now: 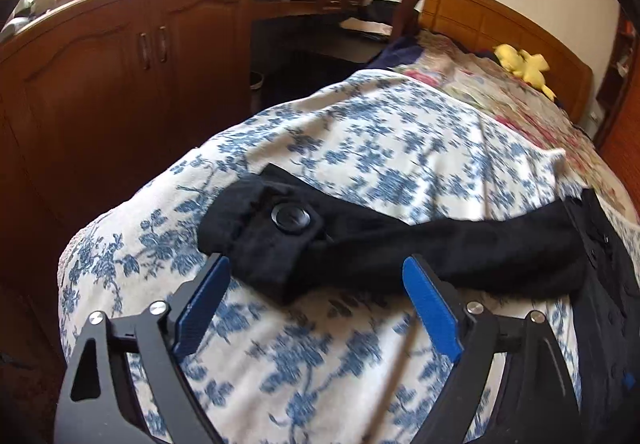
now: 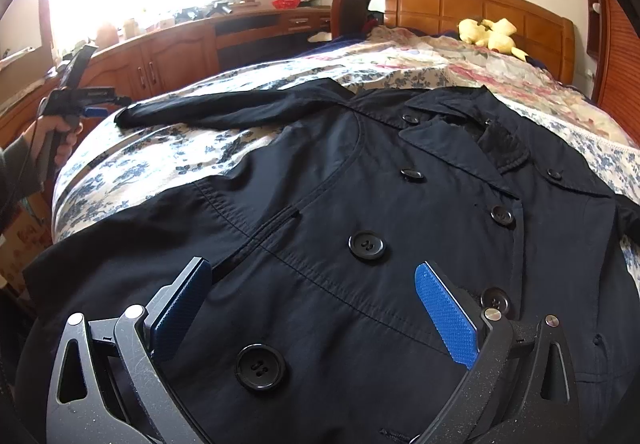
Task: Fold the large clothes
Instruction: 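Lower the left gripper onto the coat sleeve cuff and close it, then lift the sleeve with the left gripper and fold it across the coat front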
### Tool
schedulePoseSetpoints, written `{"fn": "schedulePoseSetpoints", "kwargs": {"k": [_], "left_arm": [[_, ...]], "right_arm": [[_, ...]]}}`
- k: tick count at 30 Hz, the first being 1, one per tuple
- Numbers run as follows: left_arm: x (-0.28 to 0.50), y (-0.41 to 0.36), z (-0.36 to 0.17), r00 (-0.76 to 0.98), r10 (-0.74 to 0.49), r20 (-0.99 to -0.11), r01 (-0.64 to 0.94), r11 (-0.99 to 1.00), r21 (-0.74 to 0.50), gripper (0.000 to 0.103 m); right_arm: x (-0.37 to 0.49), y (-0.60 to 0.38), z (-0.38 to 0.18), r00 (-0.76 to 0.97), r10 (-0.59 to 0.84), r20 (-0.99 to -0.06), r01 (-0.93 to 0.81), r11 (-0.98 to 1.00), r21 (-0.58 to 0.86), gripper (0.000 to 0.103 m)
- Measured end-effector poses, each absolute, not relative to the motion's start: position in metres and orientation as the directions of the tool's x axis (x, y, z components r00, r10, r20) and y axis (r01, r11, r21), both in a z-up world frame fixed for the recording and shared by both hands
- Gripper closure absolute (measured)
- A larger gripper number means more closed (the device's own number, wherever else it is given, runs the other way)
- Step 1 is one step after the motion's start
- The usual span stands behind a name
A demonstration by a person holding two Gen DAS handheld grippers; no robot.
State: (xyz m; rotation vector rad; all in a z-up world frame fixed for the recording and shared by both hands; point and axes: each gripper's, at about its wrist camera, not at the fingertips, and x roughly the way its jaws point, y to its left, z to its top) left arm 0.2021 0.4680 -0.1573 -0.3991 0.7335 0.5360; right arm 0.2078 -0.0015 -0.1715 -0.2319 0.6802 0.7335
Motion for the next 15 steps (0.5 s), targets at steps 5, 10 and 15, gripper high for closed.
{"fn": "schedulePoseSetpoints", "kwargs": {"k": [5,10,15], "left_arm": [[0.204,0.490,-0.168,0.567,0.375,-0.734,-0.676,0.720,-0.154,0.015],[0.207,0.503,-0.188,0.569,0.310,-0.761,-0.690,0.684,-0.237,0.015],[0.217,0.497,-0.189,0.595,0.275,-0.755,-0.656,0.709,-0.258,0.056]], "right_arm": [[0.208,0.000,-0.173,0.538,0.535,-0.651,-0.684,0.729,0.034,0.000],[0.209,0.000,-0.174,0.534,0.535,-0.655,-0.684,0.729,0.039,0.000],[0.209,-0.001,-0.175,0.533,0.537,-0.654,-0.684,0.729,0.041,0.000]]}}
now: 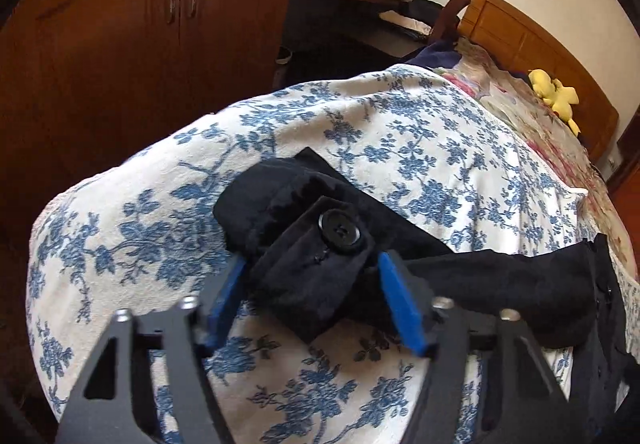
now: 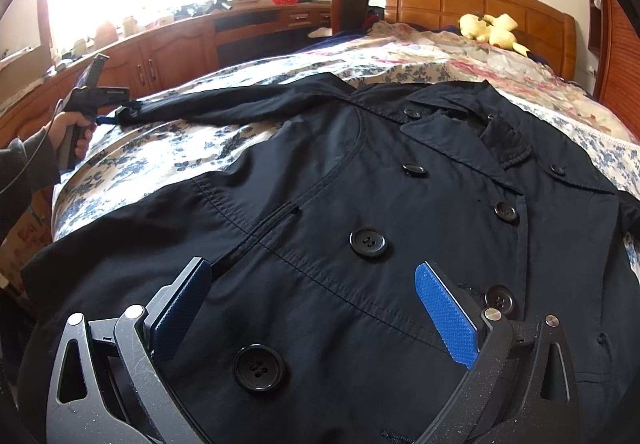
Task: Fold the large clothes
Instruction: 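Lift the sleeve with the left gripper and fold it across the coat front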
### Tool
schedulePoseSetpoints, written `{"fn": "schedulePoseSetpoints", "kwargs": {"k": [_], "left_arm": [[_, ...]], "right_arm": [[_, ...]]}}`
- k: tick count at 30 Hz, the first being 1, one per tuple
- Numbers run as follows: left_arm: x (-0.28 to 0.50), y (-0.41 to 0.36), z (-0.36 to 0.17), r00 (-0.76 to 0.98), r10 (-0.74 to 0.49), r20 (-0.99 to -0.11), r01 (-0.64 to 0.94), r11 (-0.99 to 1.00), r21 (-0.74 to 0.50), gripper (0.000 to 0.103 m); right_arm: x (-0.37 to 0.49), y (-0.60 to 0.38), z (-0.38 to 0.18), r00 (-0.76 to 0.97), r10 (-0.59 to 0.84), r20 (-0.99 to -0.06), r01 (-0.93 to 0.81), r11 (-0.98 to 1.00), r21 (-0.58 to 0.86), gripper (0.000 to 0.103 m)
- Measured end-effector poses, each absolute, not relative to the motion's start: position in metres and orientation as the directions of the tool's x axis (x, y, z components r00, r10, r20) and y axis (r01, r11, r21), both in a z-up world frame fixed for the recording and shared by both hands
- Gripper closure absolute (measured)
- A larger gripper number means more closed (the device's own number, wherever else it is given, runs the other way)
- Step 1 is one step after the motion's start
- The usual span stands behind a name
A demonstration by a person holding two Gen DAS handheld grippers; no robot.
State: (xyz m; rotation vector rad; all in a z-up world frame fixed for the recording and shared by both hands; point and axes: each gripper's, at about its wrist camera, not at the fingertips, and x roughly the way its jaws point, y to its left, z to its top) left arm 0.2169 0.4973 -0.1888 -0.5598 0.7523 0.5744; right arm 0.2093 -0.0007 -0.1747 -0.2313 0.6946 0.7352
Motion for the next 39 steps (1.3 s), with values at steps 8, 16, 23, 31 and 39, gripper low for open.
{"fn": "schedulePoseSetpoints", "kwargs": {"k": [8,16,23,31,39], "left_arm": [[0.243,0.438,-0.129,0.632,0.324,-0.704,-0.573,0.807,-0.143,0.096],[0.259,0.335,-0.039,0.747,0.293,-0.597,-0.409,0.910,-0.065,0.098],[0.260,0.234,0.016,0.826,0.180,-0.534,-0.226,0.974,-0.022,0.098],[0.264,0.142,0.037,0.861,0.053,-0.506,-0.059,0.998,0.004,0.098],[0.241,0.084,0.022,0.859,-0.034,-0.511,0.049,0.999,0.015,0.097]], "right_arm": [[0.208,-0.002,-0.173,0.543,0.539,-0.644,-0.681,0.732,0.038,0.000],[0.201,-0.021,-0.157,0.554,0.554,-0.621,-0.675,0.736,0.054,0.000],[0.201,-0.058,-0.145,0.576,0.550,-0.604,-0.644,0.761,0.078,0.000],[0.200,-0.102,-0.136,0.613,0.526,-0.590,-0.601,0.795,0.084,0.000],[0.198,-0.130,-0.142,0.610,0.516,-0.601,-0.577,0.809,0.109,0.000]]}}
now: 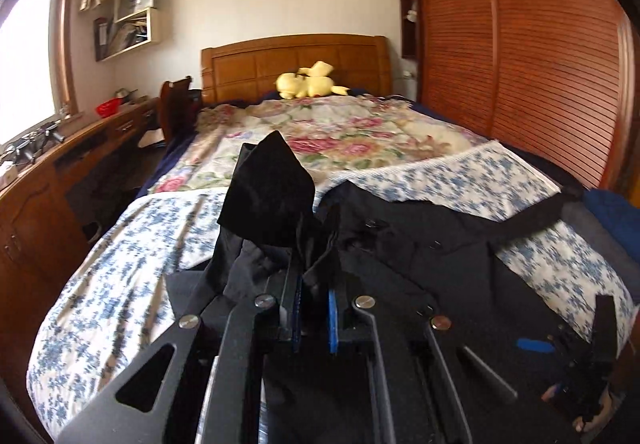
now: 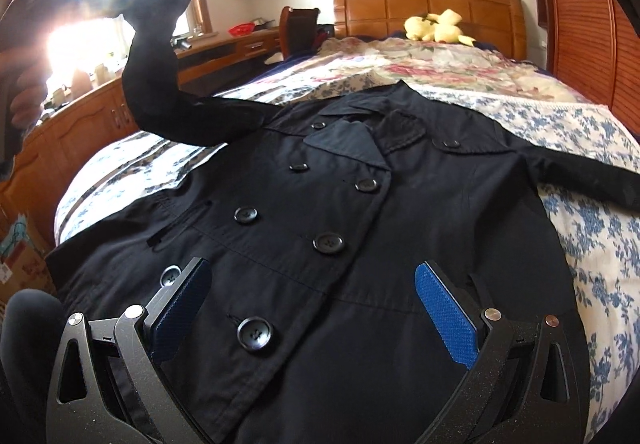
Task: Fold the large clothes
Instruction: 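Lift the sleeve with the left gripper and fold it across the coat front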
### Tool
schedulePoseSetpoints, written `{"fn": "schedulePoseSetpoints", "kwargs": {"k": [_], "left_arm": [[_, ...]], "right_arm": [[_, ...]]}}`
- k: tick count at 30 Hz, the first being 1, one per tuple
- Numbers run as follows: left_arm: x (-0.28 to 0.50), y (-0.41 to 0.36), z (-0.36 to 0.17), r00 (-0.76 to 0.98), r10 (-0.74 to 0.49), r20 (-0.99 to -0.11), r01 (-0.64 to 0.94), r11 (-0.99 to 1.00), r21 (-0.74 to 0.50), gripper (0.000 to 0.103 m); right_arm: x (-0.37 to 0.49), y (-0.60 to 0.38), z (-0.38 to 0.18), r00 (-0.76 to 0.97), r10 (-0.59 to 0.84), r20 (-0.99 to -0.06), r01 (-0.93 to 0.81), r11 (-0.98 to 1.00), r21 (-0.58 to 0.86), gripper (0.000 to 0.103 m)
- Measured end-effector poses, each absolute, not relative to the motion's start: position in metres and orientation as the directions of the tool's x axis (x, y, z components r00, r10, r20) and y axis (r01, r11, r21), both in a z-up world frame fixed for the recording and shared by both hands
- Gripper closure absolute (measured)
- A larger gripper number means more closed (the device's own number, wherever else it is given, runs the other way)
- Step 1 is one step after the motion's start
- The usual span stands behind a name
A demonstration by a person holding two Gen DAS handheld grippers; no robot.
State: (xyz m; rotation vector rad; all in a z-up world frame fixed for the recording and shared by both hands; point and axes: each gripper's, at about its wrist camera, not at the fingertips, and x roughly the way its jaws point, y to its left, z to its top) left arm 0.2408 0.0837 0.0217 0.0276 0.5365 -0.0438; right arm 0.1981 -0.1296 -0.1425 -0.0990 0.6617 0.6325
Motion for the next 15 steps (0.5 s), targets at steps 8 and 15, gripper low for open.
{"fn": "schedulePoseSetpoints", "kwargs": {"k": [8,15], "left_arm": [[0.220,0.053,-0.002,0.837,-0.080,-0.542,0.107,0.994,0.019,0.097],[0.199,0.050,-0.022,0.822,-0.127,-0.555,0.126,0.991,-0.039,0.073]], "right_arm": [[0.197,-0.131,-0.145,0.615,0.507,-0.604,-0.569,0.816,0.106,0.000],[0.200,-0.129,-0.148,0.614,0.496,-0.613,-0.565,0.819,0.097,0.000]]}}
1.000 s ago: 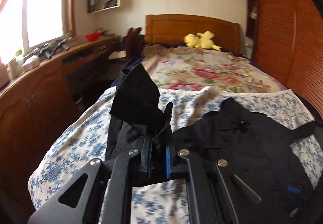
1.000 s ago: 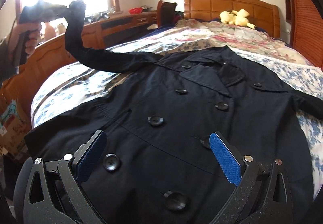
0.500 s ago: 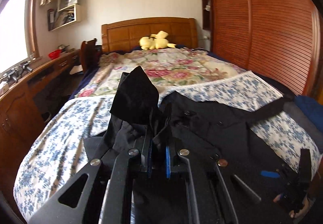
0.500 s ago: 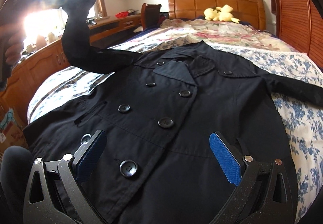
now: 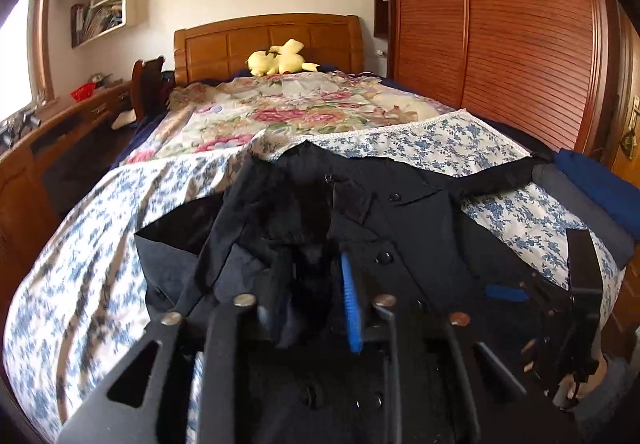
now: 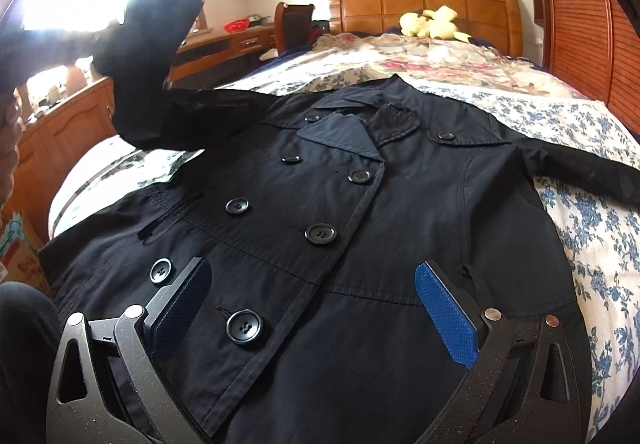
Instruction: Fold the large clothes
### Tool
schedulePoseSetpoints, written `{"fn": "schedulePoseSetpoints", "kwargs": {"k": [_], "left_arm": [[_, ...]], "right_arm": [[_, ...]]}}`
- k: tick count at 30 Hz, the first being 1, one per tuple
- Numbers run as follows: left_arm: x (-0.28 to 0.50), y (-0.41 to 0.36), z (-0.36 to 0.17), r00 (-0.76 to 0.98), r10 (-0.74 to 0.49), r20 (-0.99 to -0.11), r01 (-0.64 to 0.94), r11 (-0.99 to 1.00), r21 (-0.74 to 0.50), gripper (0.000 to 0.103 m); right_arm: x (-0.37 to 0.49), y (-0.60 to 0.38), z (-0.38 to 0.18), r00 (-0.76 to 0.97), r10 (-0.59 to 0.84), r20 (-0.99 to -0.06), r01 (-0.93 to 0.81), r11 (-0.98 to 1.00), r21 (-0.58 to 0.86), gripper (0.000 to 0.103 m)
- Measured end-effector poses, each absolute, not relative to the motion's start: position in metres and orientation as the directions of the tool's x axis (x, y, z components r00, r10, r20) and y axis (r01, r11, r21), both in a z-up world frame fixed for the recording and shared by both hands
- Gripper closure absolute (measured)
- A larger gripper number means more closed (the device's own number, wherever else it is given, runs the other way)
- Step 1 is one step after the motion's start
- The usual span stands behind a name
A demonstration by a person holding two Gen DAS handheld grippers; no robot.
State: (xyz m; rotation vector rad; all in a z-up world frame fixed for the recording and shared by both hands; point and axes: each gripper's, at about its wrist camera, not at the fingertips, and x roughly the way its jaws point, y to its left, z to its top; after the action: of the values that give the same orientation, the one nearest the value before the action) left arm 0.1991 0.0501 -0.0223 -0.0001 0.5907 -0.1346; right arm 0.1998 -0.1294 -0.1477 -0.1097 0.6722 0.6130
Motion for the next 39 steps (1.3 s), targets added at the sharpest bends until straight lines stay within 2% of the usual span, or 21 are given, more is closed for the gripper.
{"fn": "schedulePoseSetpoints", "kwargs": {"k": [1,10,25,39], "left_arm": [[0.196,0.052,-0.025,0.825,-0.139,-0.548,0.130,0.990,-0.056,0.067],[0.158,0.077,-0.038,0.861,-0.117,-0.495,0.091,0.993,-0.078,0.046],[0.109,0.161,-0.050,0.893,0.037,-0.448,-0.076,0.995,-0.069,0.046],[0.090,0.212,-0.070,0.880,0.071,-0.469,-0.130,0.987,-0.095,0.046]], "right_arm": [[0.200,-0.128,-0.147,0.614,0.494,-0.615,-0.567,0.819,0.092,0.000],[0.201,-0.118,-0.138,0.617,0.485,-0.619,-0.574,0.816,0.067,0.000],[0.232,-0.016,-0.113,0.539,0.536,-0.649,-0.683,0.730,0.036,0.007],[0.320,0.053,-0.159,0.424,0.466,-0.777,-0.663,0.744,0.084,0.007]]}}
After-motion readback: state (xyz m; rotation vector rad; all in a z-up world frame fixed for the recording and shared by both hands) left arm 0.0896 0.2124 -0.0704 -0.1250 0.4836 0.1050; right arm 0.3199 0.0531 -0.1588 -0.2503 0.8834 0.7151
